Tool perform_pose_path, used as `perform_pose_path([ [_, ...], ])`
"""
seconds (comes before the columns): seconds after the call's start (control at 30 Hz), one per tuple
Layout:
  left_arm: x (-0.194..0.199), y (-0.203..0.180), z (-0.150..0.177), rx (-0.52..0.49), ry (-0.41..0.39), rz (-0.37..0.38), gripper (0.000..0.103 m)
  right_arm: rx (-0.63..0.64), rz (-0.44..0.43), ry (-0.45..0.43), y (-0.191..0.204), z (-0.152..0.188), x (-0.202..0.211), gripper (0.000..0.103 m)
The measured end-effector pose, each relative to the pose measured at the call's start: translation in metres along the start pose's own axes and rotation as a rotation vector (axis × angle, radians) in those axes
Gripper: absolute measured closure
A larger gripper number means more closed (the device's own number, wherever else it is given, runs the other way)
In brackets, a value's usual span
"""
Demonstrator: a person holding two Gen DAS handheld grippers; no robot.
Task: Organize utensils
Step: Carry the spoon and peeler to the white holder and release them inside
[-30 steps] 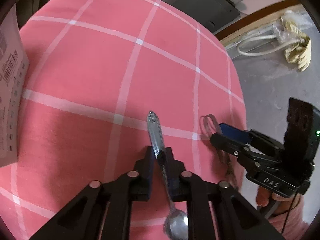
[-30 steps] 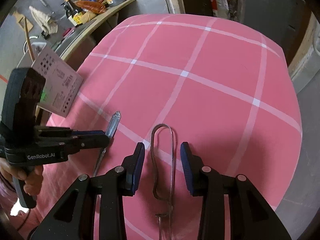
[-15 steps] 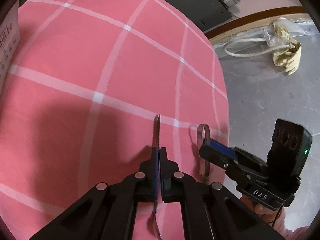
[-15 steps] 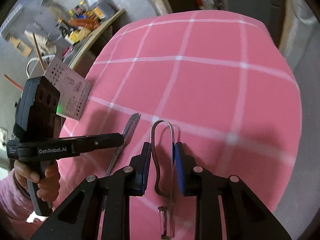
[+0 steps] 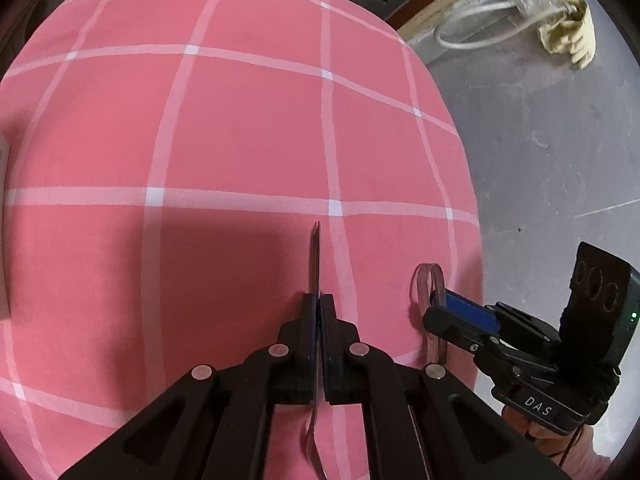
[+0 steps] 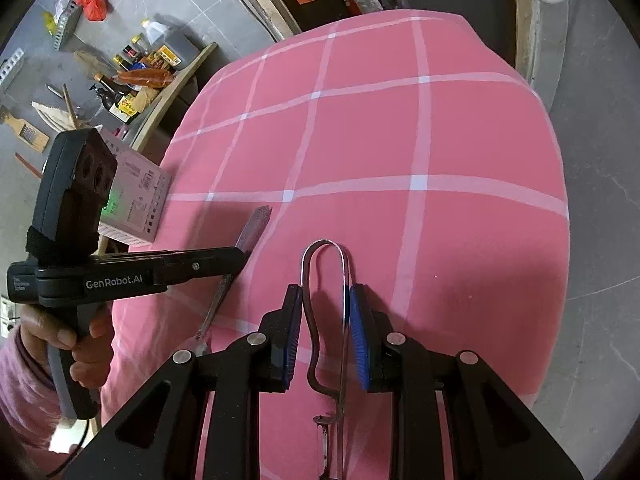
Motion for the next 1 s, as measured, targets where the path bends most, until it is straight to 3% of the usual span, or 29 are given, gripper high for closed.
perform_pose_path([
  [0.13, 0.006, 0.000, 0.000, -0.004, -0.014, -0.012, 0.101, -0.030, -0.017, -0.024, 0.000, -0.001, 0.007, 0.082],
  [0.27, 0.031, -0.007, 0.000, -0.016, -0.112, 0.009, 0.101, -0.072, -0.033, -0.096, 0.005, -0.001, 0.023, 0.082],
  [0.53, 0.099, -0.015, 0.001, -0.108, -0.308, -0.049, 0.101, -0.052, -0.026, -0.274, 0.033, -0.008, 0.055, 0.082],
  [1.0, 0.191, -0.011, 0.007, -0.169, -0.484, -0.061, 0.101, -0.004, -0.106, -0.474, 0.099, -0.019, 0.099, 0.082],
])
Point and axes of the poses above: each gripper's, at about its wrist camera, not at the fingertips, and x roughly against the way its jaws point, y to its left, z to its underside, the point moved 10 cm from there along -x, roughly the way its jaws point, and after that the axes turned 3 degrees about -x, right-handed, at the moved point
